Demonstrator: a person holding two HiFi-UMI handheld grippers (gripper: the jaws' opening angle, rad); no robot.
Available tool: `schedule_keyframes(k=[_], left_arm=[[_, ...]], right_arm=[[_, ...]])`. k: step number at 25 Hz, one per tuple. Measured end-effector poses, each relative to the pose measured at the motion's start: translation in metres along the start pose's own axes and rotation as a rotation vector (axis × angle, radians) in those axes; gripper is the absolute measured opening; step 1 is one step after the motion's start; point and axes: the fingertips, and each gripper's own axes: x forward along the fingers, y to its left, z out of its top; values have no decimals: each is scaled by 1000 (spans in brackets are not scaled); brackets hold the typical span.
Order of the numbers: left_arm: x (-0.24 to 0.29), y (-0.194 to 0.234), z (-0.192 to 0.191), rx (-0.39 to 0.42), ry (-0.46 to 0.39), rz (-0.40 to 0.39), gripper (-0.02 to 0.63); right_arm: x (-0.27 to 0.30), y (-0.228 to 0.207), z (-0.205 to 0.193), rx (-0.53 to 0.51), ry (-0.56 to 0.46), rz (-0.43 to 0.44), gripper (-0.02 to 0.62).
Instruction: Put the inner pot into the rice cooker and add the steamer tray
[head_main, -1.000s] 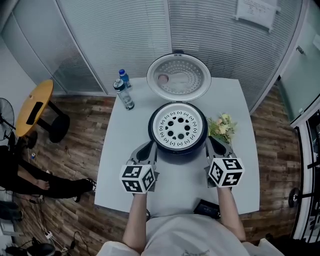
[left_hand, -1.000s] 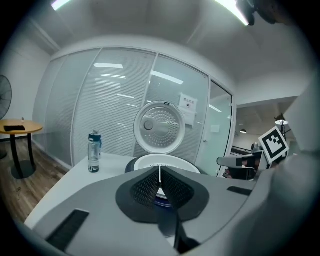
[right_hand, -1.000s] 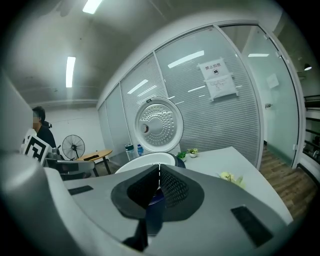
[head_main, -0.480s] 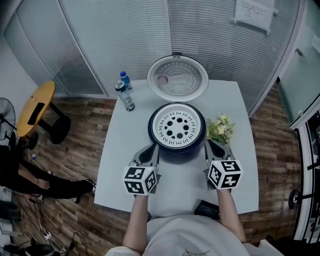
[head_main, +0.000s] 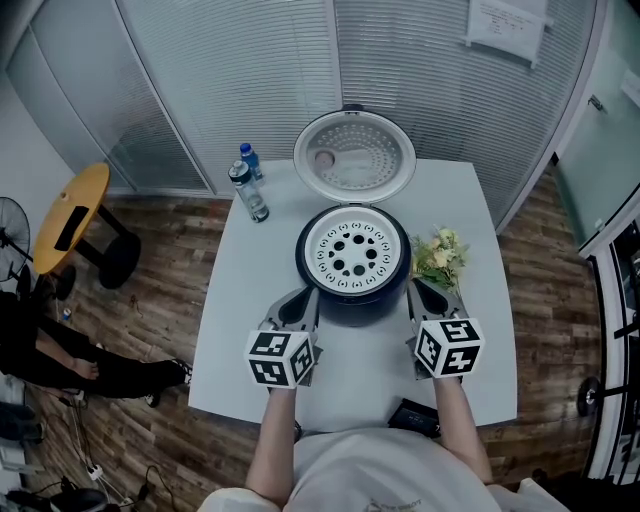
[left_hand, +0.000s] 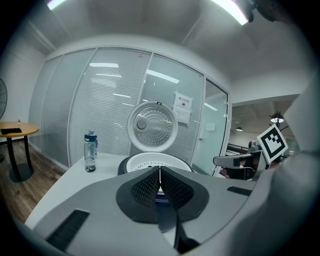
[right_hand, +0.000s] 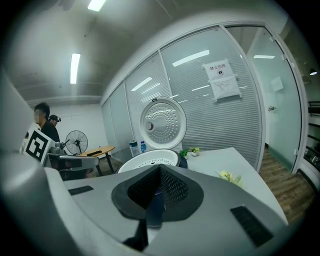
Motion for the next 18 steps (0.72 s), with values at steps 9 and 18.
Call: schedule_keyframes(k=[9,18], left_arm=[[-4,-3,2,-3,-8,-5,12],[-5,-10,5,12,-19,-9,12]], right_arm=[[-2,4,1,-31,6,5,17],[-5,10,-1,-52,4,24,17]])
